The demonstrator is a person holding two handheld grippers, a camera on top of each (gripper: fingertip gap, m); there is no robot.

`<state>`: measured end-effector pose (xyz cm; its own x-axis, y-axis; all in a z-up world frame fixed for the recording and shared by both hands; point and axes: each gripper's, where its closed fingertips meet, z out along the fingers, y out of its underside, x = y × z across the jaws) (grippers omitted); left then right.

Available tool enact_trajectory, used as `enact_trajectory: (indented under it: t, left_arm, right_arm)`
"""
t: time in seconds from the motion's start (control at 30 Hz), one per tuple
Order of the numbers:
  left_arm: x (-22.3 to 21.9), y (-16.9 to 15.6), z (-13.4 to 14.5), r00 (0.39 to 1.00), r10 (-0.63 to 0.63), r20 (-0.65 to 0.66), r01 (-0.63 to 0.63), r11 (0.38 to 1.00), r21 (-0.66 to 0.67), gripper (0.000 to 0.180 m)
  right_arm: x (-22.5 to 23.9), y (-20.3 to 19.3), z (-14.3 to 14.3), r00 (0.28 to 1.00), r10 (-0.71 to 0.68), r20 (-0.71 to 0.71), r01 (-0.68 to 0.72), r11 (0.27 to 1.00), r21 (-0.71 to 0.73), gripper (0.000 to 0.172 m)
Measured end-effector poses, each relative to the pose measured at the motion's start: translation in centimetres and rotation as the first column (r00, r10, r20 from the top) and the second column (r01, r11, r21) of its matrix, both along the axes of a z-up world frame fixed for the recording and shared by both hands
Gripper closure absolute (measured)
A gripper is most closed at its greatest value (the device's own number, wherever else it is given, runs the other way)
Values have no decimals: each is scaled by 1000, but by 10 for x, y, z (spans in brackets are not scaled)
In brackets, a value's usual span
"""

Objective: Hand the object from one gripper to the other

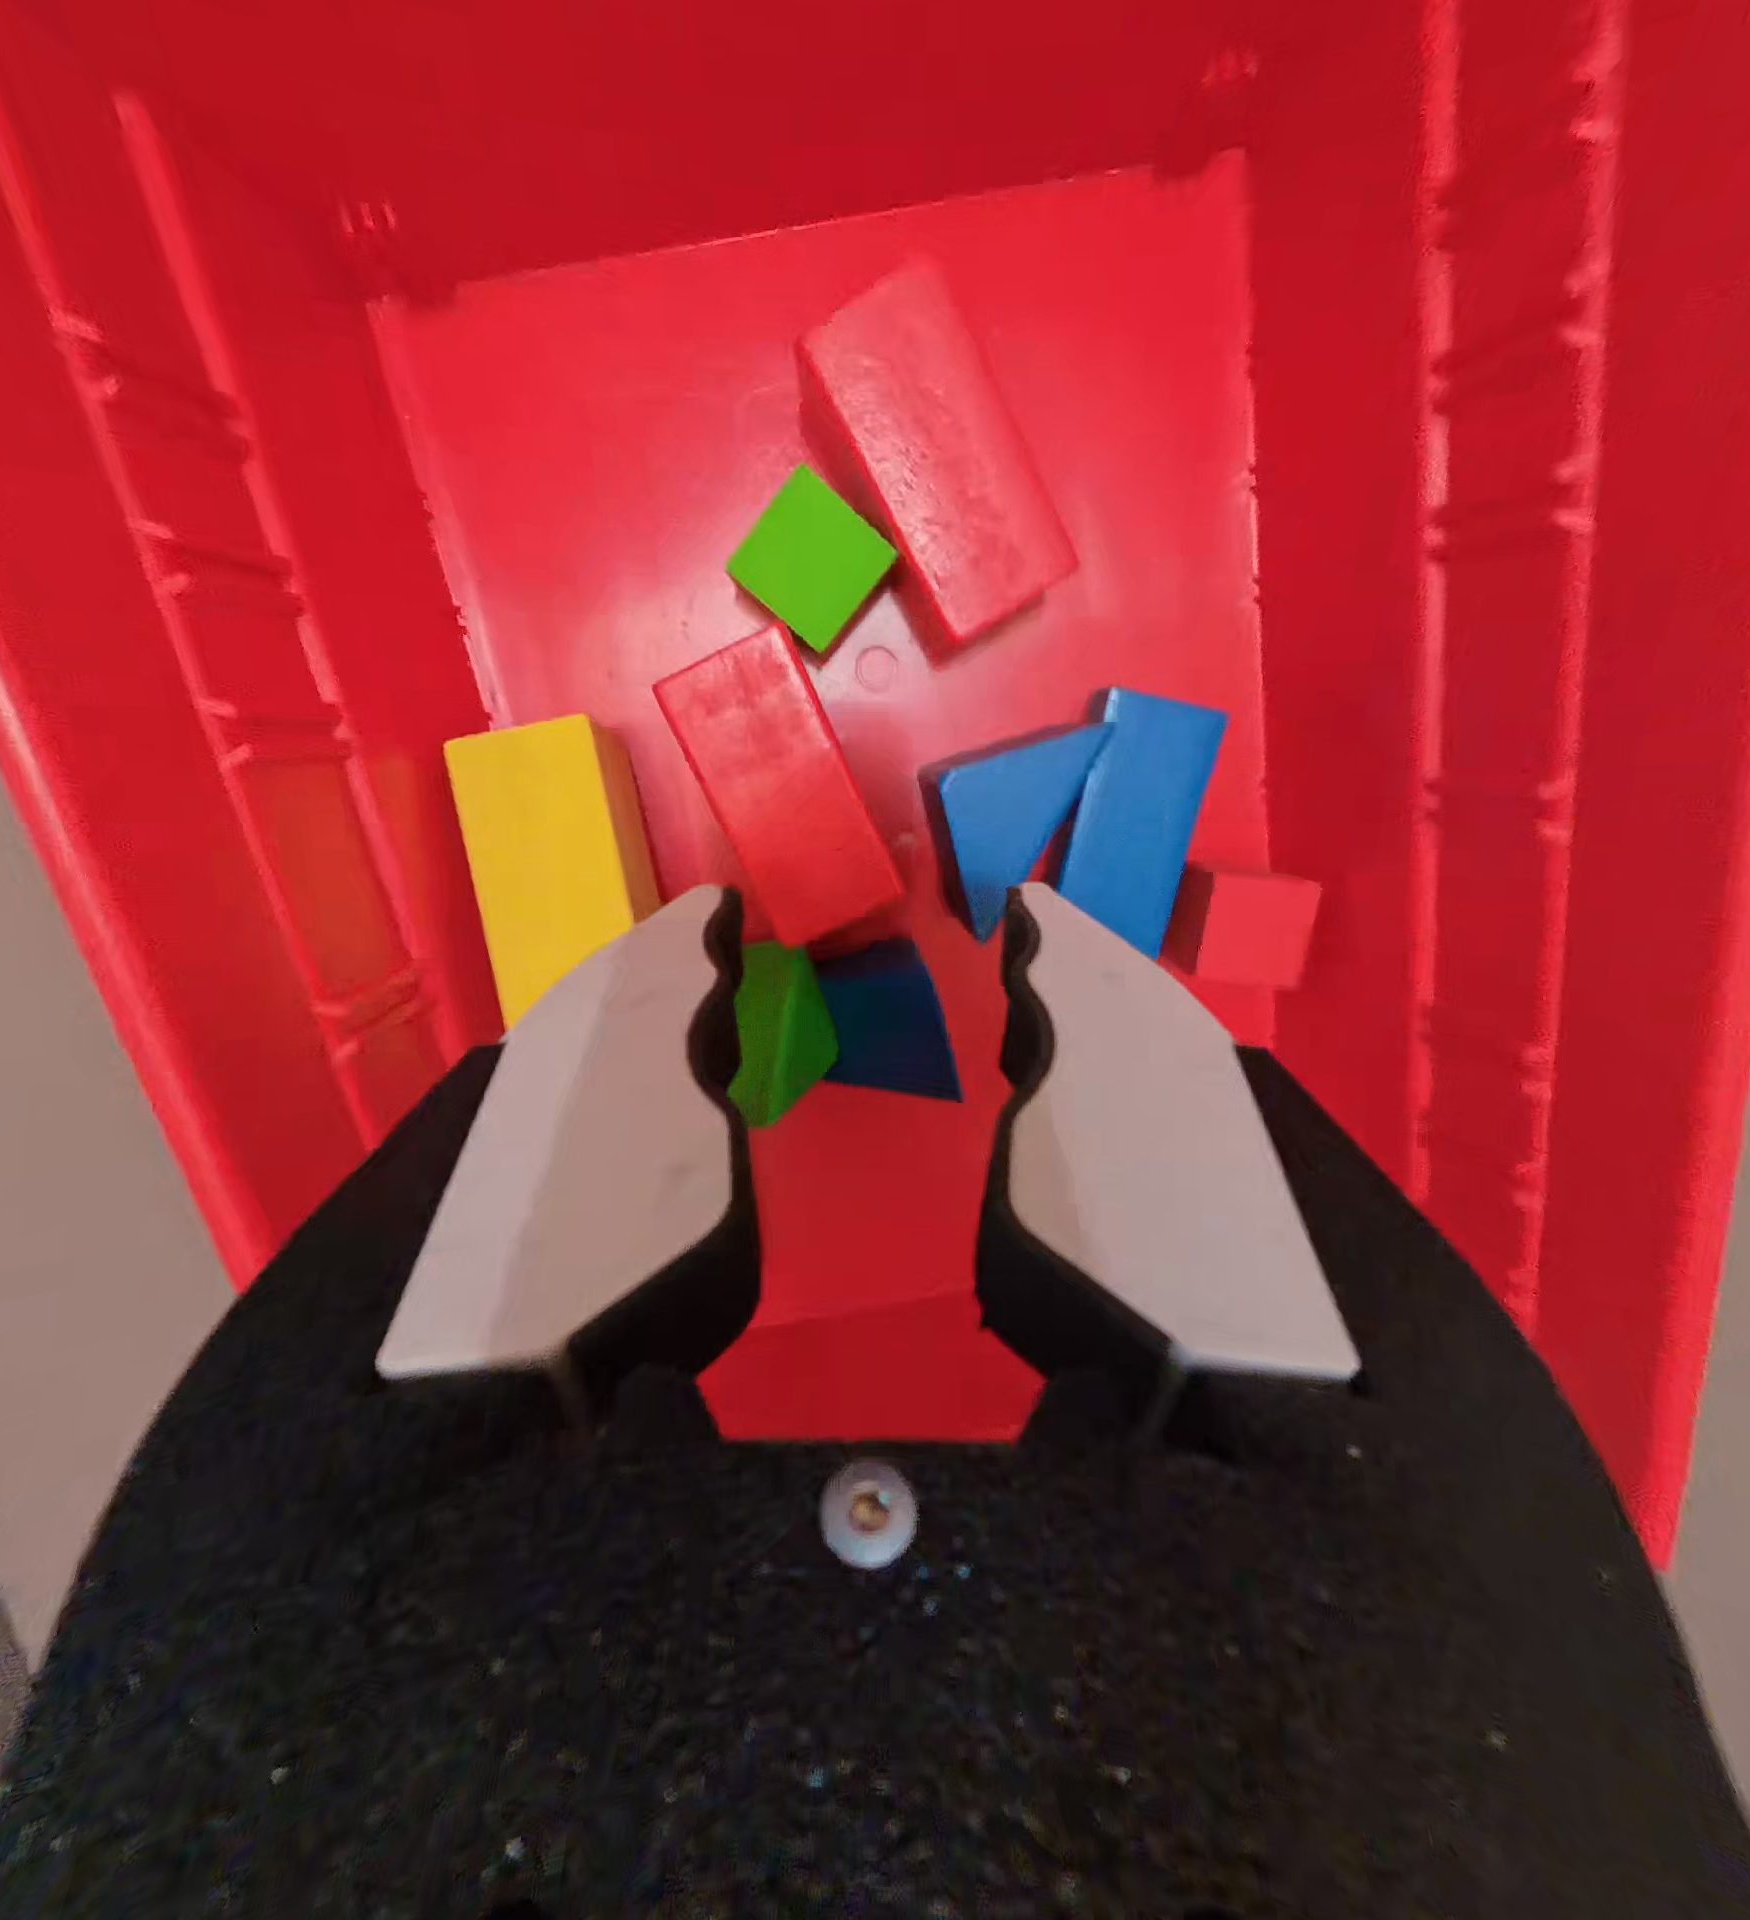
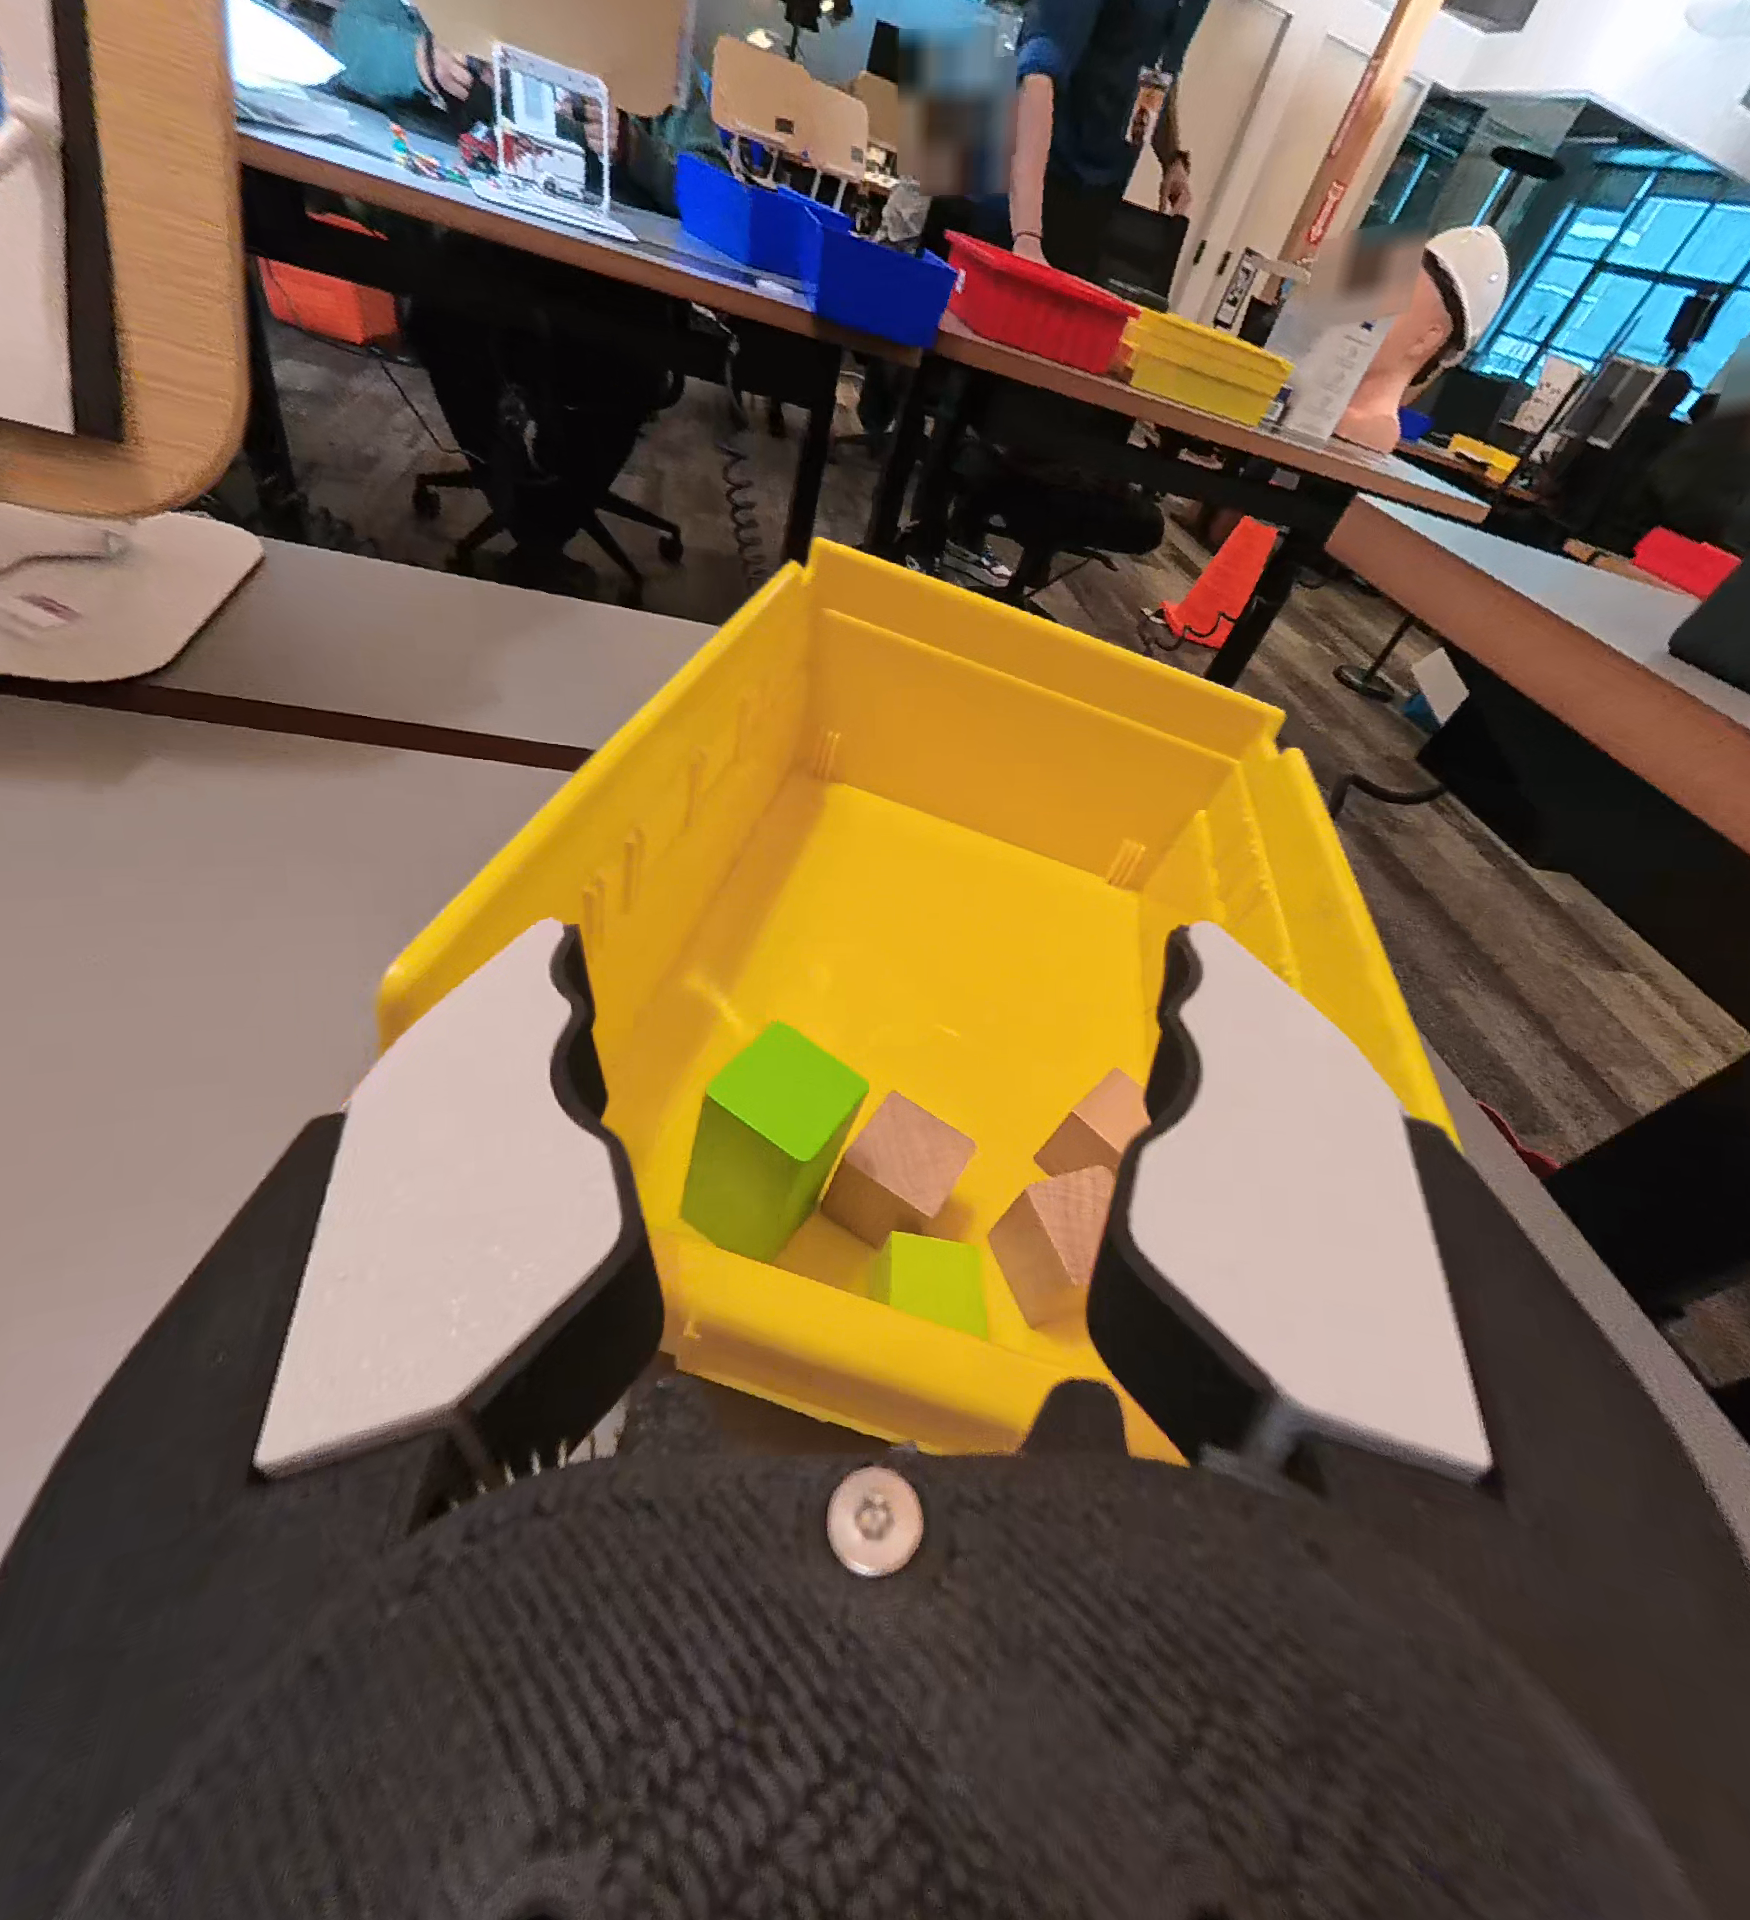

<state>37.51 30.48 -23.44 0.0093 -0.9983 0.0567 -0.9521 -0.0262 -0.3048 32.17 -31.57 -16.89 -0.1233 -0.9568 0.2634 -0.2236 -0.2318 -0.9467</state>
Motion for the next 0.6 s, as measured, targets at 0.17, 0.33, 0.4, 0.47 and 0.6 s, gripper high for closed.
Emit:
enact_trajectory:
  t: [0.17,0.33,0.4,0.47,0.6]
  left_arm:
    - [13,9,-15,991,112,-67,-112,994,16,135]
    - [15,17,-26,984,158,-89,-152,986,71,135]
    - [15,21,-33,979,187,-84,-181,980,77,138]
    - [15,19,-40,974,209,-90,-205,978,48,139]
    - [13,16,-52,973,206,-107,-201,978,50,142]
  right_arm:
    - [1,8,3,1000,20,11,-20,1000,-23,65]
    - [1,7,5,999,26,26,-26,1000,14,64]
    - [1,6,5,999,27,28,-28,999,27,64]
    - [0,6,6,999,31,34,-32,999,38,63]
    - [0,7,8,998,37,43,-38,998,40,62]
